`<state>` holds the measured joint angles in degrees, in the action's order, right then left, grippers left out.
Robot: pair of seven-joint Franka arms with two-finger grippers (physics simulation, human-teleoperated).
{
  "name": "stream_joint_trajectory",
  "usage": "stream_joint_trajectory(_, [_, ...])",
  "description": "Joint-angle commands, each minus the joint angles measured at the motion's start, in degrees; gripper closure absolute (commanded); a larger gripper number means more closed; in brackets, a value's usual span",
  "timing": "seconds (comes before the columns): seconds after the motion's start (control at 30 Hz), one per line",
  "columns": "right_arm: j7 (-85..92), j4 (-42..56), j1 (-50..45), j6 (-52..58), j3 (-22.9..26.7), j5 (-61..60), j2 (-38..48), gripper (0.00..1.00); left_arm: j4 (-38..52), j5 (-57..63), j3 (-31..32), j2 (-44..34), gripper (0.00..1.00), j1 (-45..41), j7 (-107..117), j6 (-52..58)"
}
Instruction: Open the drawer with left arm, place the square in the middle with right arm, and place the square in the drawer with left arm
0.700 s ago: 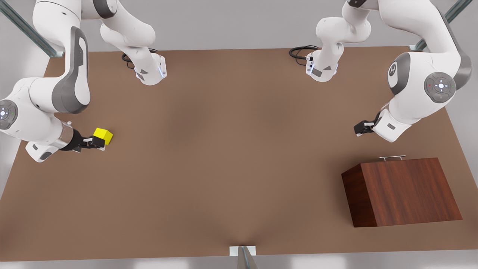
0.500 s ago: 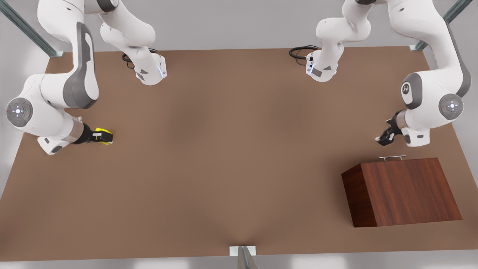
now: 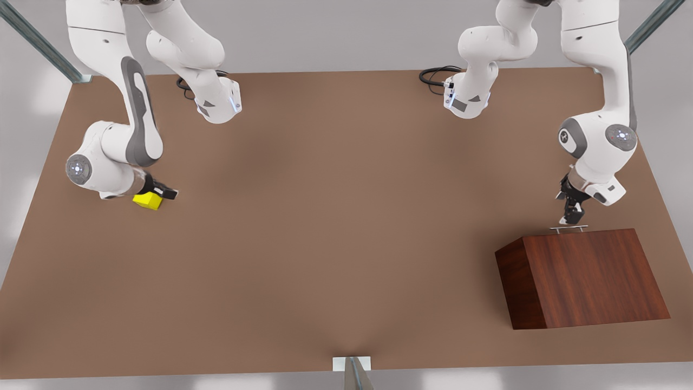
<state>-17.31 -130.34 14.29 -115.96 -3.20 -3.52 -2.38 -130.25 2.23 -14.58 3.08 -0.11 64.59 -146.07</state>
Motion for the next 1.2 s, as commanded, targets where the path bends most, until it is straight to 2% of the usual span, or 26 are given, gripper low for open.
stream_joint_trajectory(0.0, [0.26,0.00,1.09,-0.32,-0.05,0.00,-0.51,0.00,0.00,0.05,-0.09,-0.01,0.00,1.16,0.01,0.09])
stream_joint_trajectory(0.3, [7.56,0.35,9.18,-7.00,0.04,0.53,-9.83,0.00,0.00,0.05,-0.01,2.45,0.00,3.01,0.97,-5.54])
stream_joint_trajectory(0.53, [10.54,-0.70,10.32,-6.12,1.70,5.80,-9.75,0.00,-0.61,0.14,-0.01,4.12,0.00,3.45,0.97,-7.82])
stream_joint_trajectory(0.67, [14.15,-0.18,11.90,-9.80,1.79,9.49,-12.03,0.00,-0.61,0.05,-0.01,5.79,0.00,3.63,0.97,-10.28])
stream_joint_trajectory(0.77, [15.82,0.53,11.64,-14.03,1.97,9.49,-15.11,0.00,-0.61,0.05,-0.01,6.23,0.00,3.63,0.97,-10.20])
stream_joint_trajectory(1.17, [15.91,-0.35,10.94,-14.47,1.97,12.57,-16.78,0.00,-2.02,0.05,-0.01,5.44,0.00,3.71,0.97,-5.71])
